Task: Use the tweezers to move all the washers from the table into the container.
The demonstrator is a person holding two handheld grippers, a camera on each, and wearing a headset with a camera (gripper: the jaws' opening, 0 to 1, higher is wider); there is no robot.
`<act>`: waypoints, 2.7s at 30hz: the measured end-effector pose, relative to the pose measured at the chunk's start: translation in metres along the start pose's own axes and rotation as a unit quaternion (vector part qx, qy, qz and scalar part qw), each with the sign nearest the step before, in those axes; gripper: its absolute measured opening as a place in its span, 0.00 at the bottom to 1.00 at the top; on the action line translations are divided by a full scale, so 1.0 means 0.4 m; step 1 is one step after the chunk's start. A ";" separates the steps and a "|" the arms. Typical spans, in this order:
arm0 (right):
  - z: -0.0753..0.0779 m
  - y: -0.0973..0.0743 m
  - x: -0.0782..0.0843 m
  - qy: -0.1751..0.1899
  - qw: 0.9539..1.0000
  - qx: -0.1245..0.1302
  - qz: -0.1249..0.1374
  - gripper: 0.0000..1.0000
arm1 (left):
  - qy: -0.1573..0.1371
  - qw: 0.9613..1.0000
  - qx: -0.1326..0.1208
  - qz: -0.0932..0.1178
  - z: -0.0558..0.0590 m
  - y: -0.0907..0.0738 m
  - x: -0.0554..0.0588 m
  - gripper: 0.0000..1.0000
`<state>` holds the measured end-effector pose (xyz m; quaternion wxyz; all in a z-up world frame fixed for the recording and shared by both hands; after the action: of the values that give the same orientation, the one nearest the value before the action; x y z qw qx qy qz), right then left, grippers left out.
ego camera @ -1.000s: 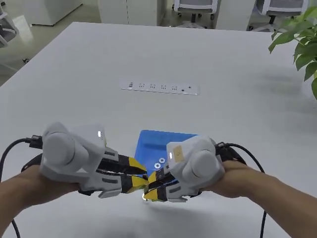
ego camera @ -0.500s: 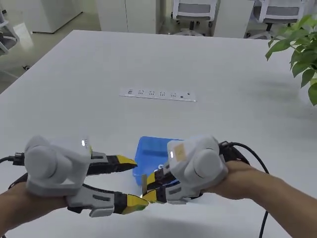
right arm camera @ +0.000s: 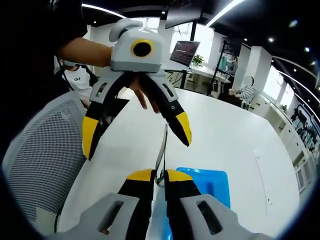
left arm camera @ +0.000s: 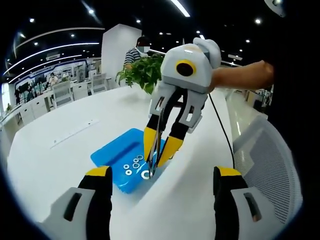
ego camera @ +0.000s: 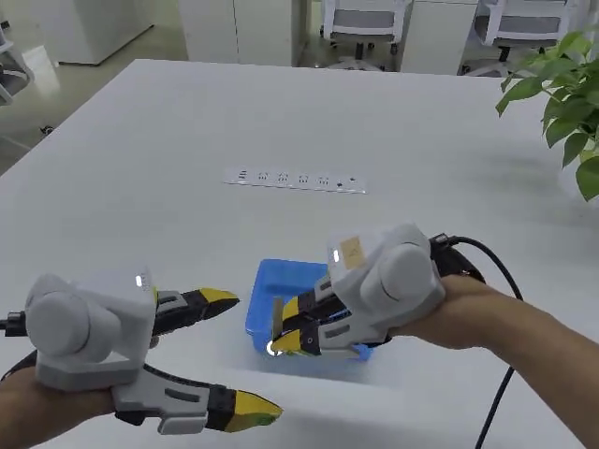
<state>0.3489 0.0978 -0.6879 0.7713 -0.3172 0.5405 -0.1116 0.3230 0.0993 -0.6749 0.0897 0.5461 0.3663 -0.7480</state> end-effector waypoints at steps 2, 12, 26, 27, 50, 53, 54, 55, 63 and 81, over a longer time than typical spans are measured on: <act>0.012 -0.007 -0.003 0.000 1.000 0.005 0.003 0.09 | -0.001 1.000 -0.002 0.002 -0.001 -0.003 -0.001 0.90; 0.082 -0.040 0.014 -0.002 0.999 0.034 0.007 0.09 | -0.010 1.000 -0.013 0.017 -0.006 -0.009 -0.015 0.99; 0.134 -0.039 0.073 -0.005 0.999 0.044 0.002 0.09 | -0.016 0.999 -0.017 0.027 -0.011 -0.009 -0.024 0.99; 0.137 -0.037 0.079 -0.002 0.999 0.045 0.001 0.09 | -0.016 0.999 -0.017 0.027 -0.011 -0.008 -0.024 0.99; 0.163 -0.007 0.181 0.013 0.999 0.043 -0.017 0.09 | -0.016 0.999 -0.014 0.027 -0.038 0.010 -0.026 0.99; 0.167 -0.003 0.197 0.018 0.999 0.043 -0.020 0.09 | -0.014 0.999 -0.012 0.026 -0.039 0.014 -0.028 0.99; 0.168 -0.002 0.201 0.020 0.999 0.044 -0.021 0.09 | -0.013 0.999 -0.012 0.026 -0.040 0.015 -0.029 0.99; 0.169 -0.002 0.204 0.022 0.999 0.044 -0.021 0.09 | -0.012 0.999 -0.013 0.027 -0.042 0.016 -0.031 0.99; 0.176 0.006 0.231 0.031 0.998 0.046 -0.027 0.09 | -0.008 1.000 -0.005 0.024 -0.054 0.038 -0.038 0.96; 0.174 0.021 0.257 0.042 0.998 0.039 -0.031 0.10 | 0.030 0.999 0.025 0.005 -0.107 0.115 -0.078 0.75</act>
<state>0.4505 0.0769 -0.7566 0.7557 -0.2984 0.5577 -0.1696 0.3917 0.0857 -0.6739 0.0691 0.5722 0.3470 -0.7399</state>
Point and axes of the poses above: the centre of the closed fingertips' face, and the gripper's own axes: y roughly forward along the fingers, z roughly to its right, x roughly out of its underside, the point moved 1 cm from there along -y, roughly backward along the fingers, and after that the axes turned 5 degrees about -y, right-handed, at the moved point
